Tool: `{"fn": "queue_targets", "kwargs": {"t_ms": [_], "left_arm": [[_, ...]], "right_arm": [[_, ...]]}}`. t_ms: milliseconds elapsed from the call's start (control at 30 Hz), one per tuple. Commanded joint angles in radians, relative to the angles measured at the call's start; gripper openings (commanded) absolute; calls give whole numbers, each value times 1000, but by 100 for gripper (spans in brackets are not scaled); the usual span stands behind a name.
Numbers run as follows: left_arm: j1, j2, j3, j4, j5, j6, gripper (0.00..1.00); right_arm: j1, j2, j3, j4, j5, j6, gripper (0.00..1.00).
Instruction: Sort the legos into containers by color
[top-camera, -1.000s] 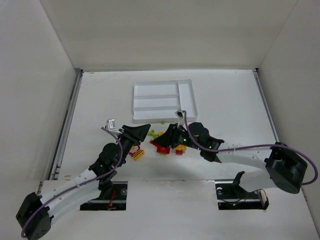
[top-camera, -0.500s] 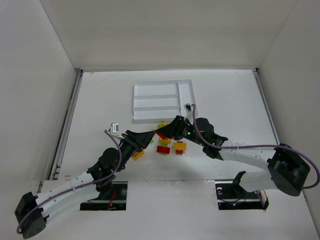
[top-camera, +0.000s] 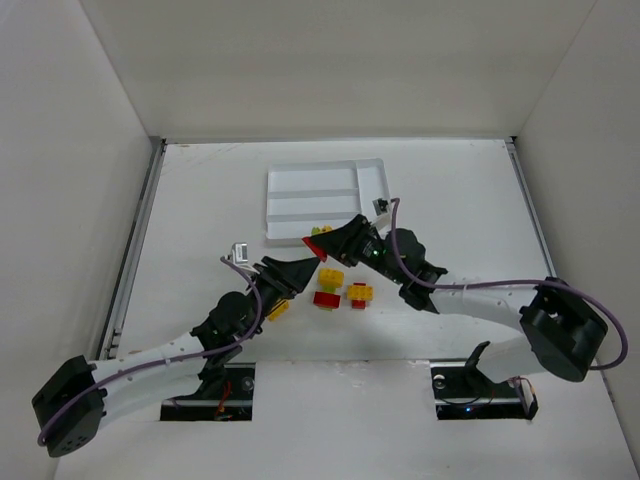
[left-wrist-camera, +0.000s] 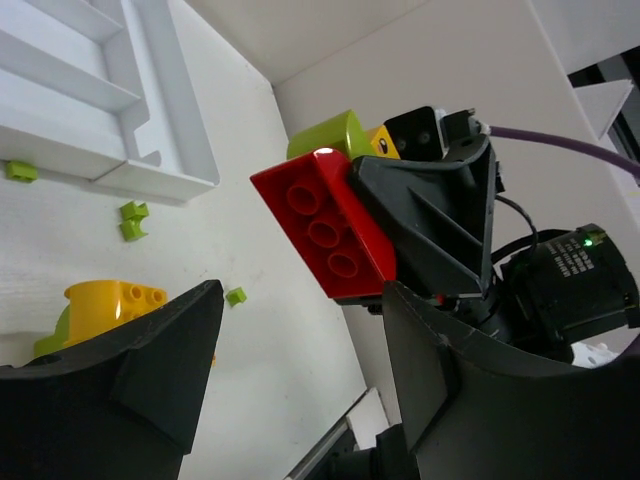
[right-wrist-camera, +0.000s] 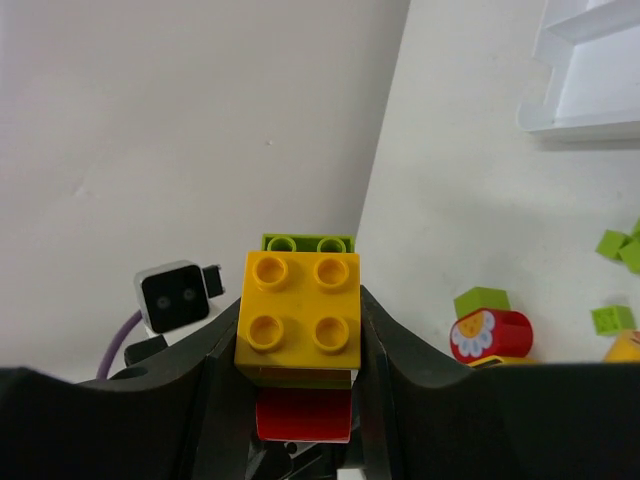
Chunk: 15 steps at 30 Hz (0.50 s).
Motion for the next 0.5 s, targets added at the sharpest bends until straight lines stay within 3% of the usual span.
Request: {"fn": "queue_targets", "kwargs": {"t_ms": [0, 467], "left_arm": [[-5, 21, 11, 183, -27, 7, 63], [-5, 86, 13, 263, -48, 10, 57]], "right_arm": [[15, 31, 39, 150, 29, 84, 37], [26, 96, 25, 274, 3, 185, 37]]}}
